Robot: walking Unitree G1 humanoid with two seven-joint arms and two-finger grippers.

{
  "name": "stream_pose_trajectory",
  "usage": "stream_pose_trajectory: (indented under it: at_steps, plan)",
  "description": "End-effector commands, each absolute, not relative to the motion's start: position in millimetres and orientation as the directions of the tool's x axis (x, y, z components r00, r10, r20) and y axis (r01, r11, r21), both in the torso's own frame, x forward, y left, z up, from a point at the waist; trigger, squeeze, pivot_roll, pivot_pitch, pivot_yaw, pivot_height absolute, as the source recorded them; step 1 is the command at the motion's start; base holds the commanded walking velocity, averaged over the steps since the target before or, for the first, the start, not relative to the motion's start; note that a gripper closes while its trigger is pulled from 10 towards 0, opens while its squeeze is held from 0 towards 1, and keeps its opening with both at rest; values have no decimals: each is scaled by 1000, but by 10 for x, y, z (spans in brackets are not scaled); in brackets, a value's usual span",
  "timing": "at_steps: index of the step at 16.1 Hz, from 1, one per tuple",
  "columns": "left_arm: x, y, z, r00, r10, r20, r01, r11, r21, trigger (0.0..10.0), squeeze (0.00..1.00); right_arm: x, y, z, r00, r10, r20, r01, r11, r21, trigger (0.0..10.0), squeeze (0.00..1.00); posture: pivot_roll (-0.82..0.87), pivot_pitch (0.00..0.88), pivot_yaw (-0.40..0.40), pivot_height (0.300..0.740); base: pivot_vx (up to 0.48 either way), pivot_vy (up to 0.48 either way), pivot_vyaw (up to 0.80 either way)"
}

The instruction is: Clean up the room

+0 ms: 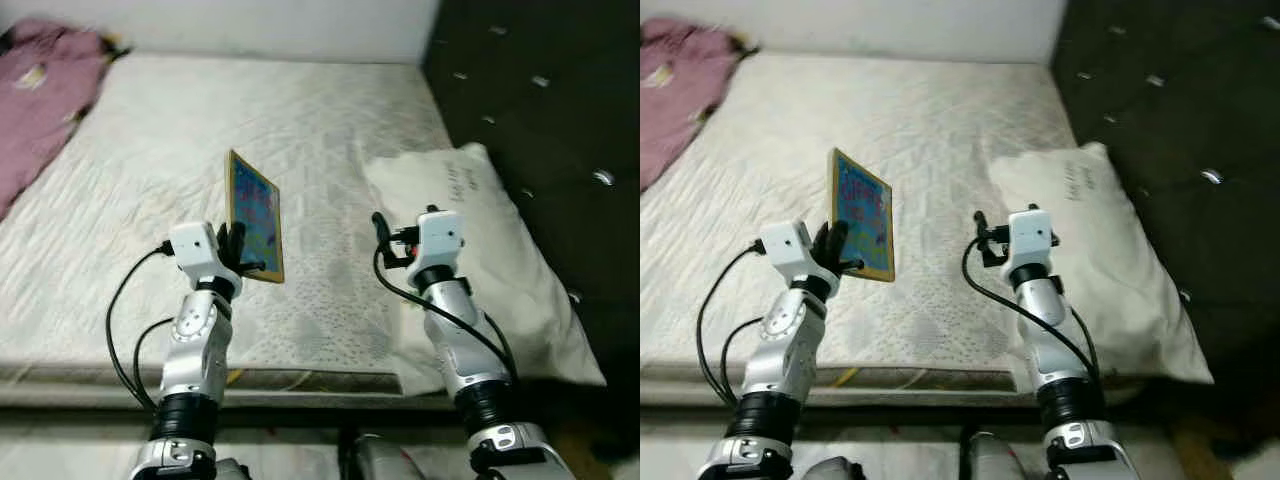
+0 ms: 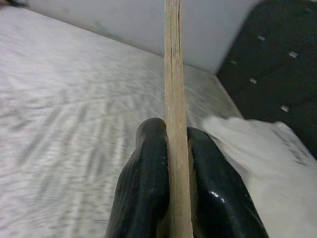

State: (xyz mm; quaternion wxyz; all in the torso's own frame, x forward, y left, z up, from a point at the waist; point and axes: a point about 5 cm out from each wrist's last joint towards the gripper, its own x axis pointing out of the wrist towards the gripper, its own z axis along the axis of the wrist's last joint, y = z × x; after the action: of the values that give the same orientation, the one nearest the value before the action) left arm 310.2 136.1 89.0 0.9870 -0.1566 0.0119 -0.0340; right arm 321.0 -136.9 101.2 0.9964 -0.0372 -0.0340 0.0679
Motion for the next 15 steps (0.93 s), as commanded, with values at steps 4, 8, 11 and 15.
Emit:
stream_pose_trajectory:
  at_steps: [4,8,11,15]
  plan:
    - [3138,1311,976,996,-82,23,85,950,-301,10000,0,3212,-1421,996,992,118,52,-113,990,-81,10000,0,-10,26,-14,740,0,0,-800]
    - [3135,1307,973,997,-76,21,79,949,-306,10000,0,3218,-1426,1015,990,121,67,-115,990,-87,10000,0,-11,23,-15,740,0,0,-514]
    - [3124,1344,930,999,-40,-19,31,943,-330,10000,0,3213,-1418,1021,989,131,71,-126,989,-71,10000,0,-7,24,-17,740,0,0,0]
    - [3069,1400,912,998,-49,-33,35,941,-338,10000,0,3180,-1415,1039,987,144,77,-138,988,-69,10000,0,-8,49,-18,740,0,0,0]
